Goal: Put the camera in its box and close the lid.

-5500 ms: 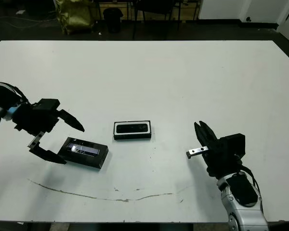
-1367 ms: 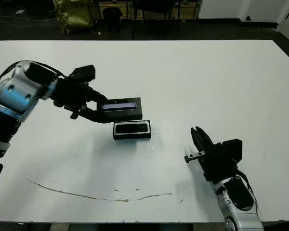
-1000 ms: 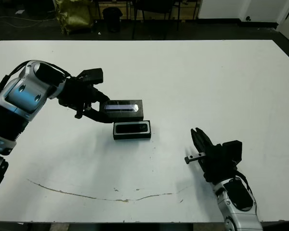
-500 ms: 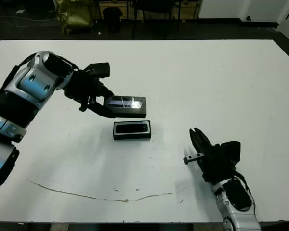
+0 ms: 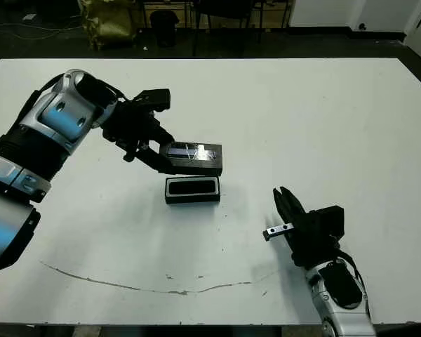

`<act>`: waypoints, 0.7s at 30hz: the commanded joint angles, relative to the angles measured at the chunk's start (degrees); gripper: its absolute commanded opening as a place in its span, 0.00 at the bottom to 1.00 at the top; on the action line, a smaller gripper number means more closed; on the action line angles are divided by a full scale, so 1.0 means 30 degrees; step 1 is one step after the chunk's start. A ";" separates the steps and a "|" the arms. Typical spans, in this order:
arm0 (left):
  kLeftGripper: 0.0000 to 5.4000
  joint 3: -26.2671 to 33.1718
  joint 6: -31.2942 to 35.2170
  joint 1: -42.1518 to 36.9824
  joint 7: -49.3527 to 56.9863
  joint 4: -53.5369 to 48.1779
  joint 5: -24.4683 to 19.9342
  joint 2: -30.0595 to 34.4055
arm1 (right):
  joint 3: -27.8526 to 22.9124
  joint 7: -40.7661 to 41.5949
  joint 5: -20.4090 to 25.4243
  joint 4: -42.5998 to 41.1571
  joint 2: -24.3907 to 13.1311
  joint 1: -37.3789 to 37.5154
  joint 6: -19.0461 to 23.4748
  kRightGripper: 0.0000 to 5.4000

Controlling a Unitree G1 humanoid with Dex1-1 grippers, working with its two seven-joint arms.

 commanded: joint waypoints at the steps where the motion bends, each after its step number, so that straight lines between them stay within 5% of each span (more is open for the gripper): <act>1: 0.44 -0.0422 0.0331 -0.0025 -0.0047 -0.0272 0.0472 -0.0106 | -0.0020 -0.0131 0.0039 -0.0044 0.0073 0.0218 0.0337 0.00; 21: 0.44 -0.1727 0.2500 -0.0231 -0.0315 0.0090 0.1656 -0.1130 | -0.0026 -0.0496 -0.0087 -0.0690 -0.0004 0.0464 0.1392 0.00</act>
